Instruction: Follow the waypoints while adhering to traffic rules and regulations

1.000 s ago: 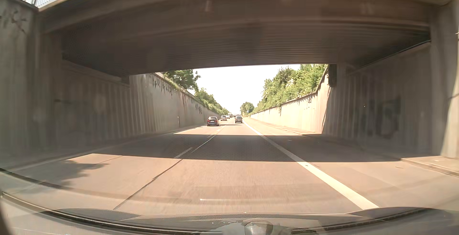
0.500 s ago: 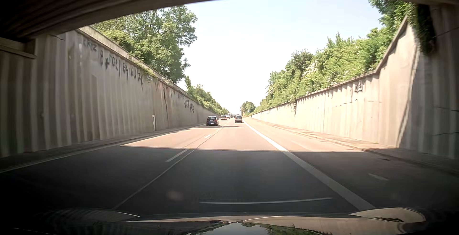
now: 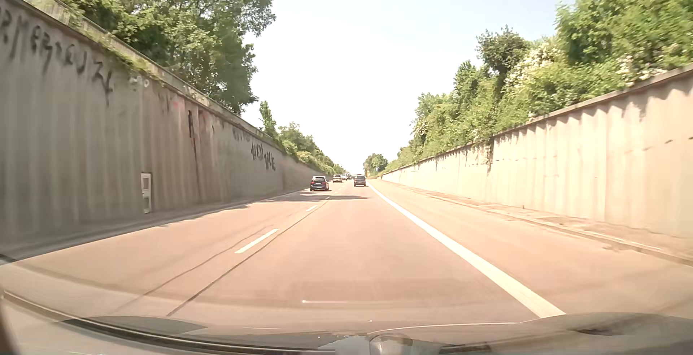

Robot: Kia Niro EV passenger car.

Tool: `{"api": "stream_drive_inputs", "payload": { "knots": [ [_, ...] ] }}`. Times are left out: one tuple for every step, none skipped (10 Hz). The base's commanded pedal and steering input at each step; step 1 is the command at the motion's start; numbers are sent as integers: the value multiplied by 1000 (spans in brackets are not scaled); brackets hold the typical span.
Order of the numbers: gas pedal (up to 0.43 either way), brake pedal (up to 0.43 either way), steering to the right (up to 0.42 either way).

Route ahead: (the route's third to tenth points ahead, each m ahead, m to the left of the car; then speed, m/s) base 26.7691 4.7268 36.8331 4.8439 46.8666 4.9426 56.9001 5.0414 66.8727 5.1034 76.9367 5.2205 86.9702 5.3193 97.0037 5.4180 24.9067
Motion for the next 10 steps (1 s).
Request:
{"api": "stream_drive_inputs", "payload": {
  "knots": [
    [138, 0, -1],
    [138, 0, -1],
    [138, 0, -1],
    [138, 0, -1],
    [138, 0, -1],
    [138, 0, -1],
    [138, 0, -1],
    [118, 0, -1],
    [87, 0, -1],
    [67, 0, -1]
  ]
}}
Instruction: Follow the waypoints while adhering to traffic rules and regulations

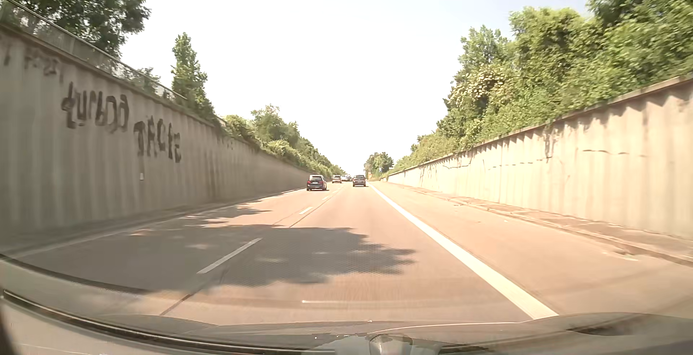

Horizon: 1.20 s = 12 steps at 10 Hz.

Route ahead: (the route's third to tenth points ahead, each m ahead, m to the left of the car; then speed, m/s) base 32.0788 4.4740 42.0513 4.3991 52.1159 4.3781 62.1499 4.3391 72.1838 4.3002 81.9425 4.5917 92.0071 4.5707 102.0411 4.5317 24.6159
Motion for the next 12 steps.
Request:
{"api": "stream_drive_inputs", "payload": {
  "knots": [
    [67, 0, -1],
    [47, 0, -1],
    [47, 0, -1],
    [47, 0, -1],
    [47, 0, -1],
    [59, 0, -1],
    [59, 0, -1],
    [59, 0, -1],
    [67, 0, -1],
    [79, 0, -1],
    [79, 0, -1],
    [87, 0, -1]
  ]
}}
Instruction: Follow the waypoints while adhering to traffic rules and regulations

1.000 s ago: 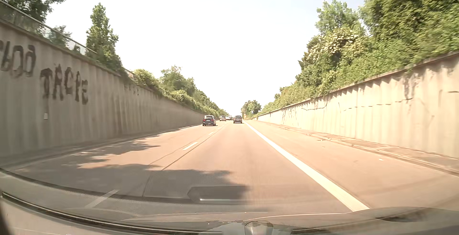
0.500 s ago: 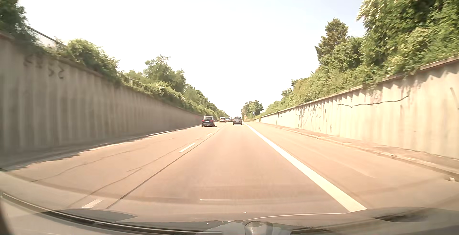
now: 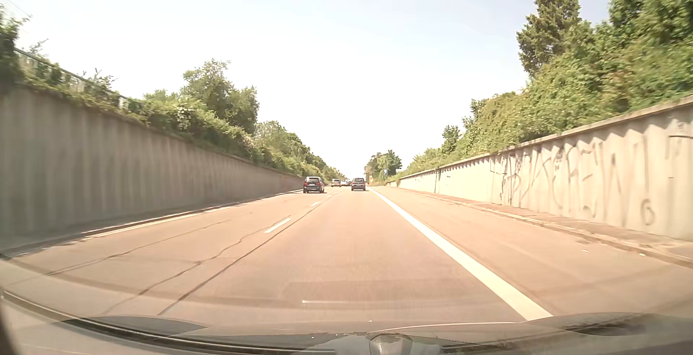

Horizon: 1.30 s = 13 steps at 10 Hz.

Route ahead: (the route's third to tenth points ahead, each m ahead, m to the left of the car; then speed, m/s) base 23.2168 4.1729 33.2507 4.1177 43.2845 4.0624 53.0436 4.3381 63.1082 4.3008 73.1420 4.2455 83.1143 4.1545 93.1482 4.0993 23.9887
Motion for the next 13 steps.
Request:
{"api": "stream_drive_inputs", "payload": {
  "knots": [
    [98, 0, -1],
    [98, 0, -1],
    [110, 0, -1],
    [118, 0, -1],
    [130, 0, -1],
    [130, 0, -1],
    [130, 0, -1],
    [130, 0, -1],
    [130, 0, -1],
    [130, 0, -1],
    [118, 0, -1],
    [110, 0, -1],
    [98, 0, -1]
  ]
}}
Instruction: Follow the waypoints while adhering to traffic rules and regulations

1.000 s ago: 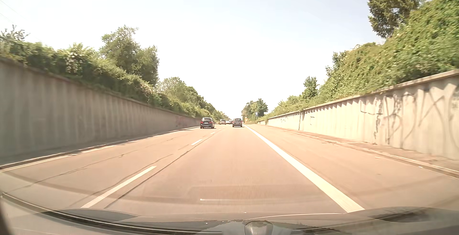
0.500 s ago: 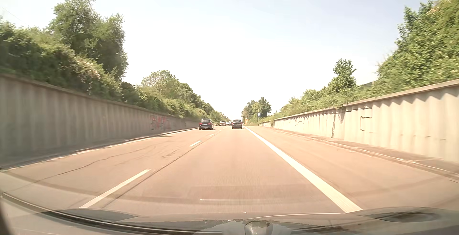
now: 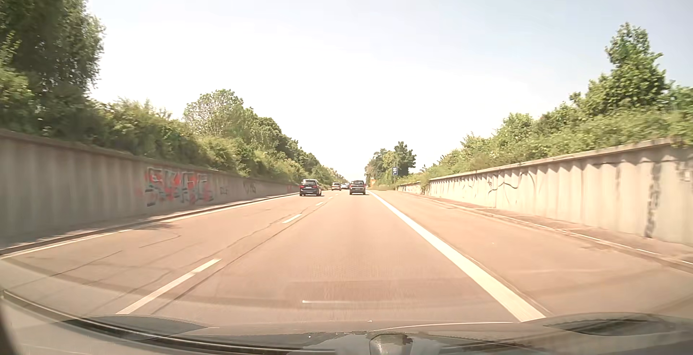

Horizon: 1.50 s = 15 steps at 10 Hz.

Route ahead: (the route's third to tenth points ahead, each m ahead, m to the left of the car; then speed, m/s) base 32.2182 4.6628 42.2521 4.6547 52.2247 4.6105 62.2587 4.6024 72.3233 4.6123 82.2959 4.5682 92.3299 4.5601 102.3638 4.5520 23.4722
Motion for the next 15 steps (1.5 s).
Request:
{"api": "stream_drive_inputs", "payload": {
  "knots": [
    [98, 0, -1],
    [87, 0, -1],
    [79, 0, -1],
    [67, 0, -1],
    [67, 0, -1],
    [59, 0, -1],
    [59, 0, -1],
    [59, 0, -1],
    [59, 0, -1],
    [59, 0, -1],
    [59, 0, -1],
    [59, 0, -1],
    [59, 0, -1],
    [67, 0, -1],
    [67, 0, -1]
  ]
}}
